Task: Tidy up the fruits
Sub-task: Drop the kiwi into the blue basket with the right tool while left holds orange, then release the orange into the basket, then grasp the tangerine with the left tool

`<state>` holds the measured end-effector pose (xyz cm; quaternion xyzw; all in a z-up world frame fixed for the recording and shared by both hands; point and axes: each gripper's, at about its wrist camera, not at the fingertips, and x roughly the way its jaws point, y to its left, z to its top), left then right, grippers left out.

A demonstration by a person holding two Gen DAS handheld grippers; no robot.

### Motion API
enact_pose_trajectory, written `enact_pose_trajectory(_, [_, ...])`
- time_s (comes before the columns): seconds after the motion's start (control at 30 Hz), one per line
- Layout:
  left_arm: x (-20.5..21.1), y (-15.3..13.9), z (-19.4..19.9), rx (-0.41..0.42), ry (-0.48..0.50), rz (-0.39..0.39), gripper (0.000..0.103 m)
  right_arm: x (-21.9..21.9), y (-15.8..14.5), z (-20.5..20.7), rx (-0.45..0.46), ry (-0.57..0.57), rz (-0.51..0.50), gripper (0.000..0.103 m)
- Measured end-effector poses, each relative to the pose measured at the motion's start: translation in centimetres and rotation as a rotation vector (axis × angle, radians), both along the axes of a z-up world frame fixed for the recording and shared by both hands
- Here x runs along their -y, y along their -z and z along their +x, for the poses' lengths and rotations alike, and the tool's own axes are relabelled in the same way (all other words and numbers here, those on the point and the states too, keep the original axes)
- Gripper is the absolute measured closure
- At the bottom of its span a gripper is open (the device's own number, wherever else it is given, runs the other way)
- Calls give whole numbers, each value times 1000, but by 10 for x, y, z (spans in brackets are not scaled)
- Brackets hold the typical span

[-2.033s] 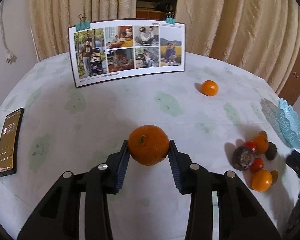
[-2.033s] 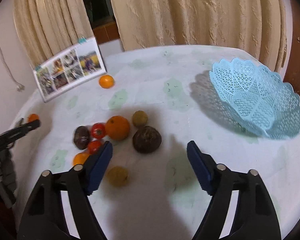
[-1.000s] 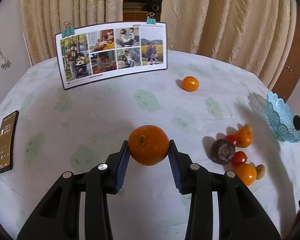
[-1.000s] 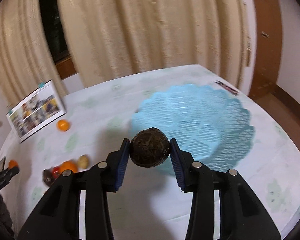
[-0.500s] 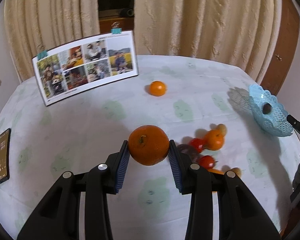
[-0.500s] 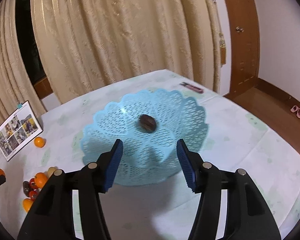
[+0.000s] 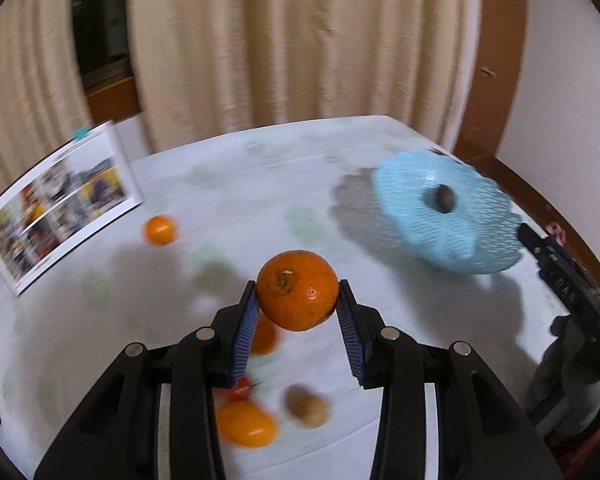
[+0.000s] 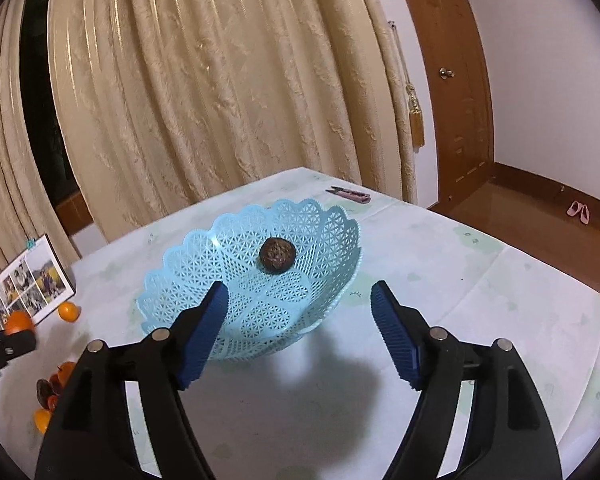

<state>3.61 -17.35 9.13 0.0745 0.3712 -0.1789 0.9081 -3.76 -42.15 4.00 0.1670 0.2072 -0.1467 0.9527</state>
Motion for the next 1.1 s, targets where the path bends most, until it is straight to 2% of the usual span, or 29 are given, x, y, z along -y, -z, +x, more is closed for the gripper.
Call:
enact_pose_trajectory(0.17, [52, 4, 17, -18, 89, -2, 63, 7, 0, -6, 27, 21, 31, 27])
enact_pose_trajectory(0.3, [85, 7, 28, -40, 137, -8, 63, 15, 3, -7, 19, 41, 77, 27])
enact_pose_trajectory(0.47, [116, 10, 37, -54, 178, -13, 62, 15, 3, -5, 15, 45, 80, 25])
enact_pose_trajectory(0.5, [120, 9, 36, -52, 179, -16, 58, 16, 4, -5, 9, 48, 85, 22])
enact_pose_trajectory(0.53, [124, 6, 36, -47, 178, -20, 41, 18, 4, -4, 8, 51, 91, 18])
enact_pose_trajectory(0.57, [125, 4, 36, -41, 175, -25, 33, 20, 5, -5, 13, 61, 103, 18])
enact_pose_trajectory(0.6, [125, 1, 37, -24, 159, -31, 26, 21, 5, -6, 17, 70, 108, 18])
enact_pose_trajectory(0.73, [115, -7, 42, -4, 148, -42, 18, 23, 6, -4, 16, 76, 114, 18])
enact_pose_trajectory(1.1, [36, -16, 73, 3, -41, -22, 14, 23, 5, -8, 39, 89, 112, 18])
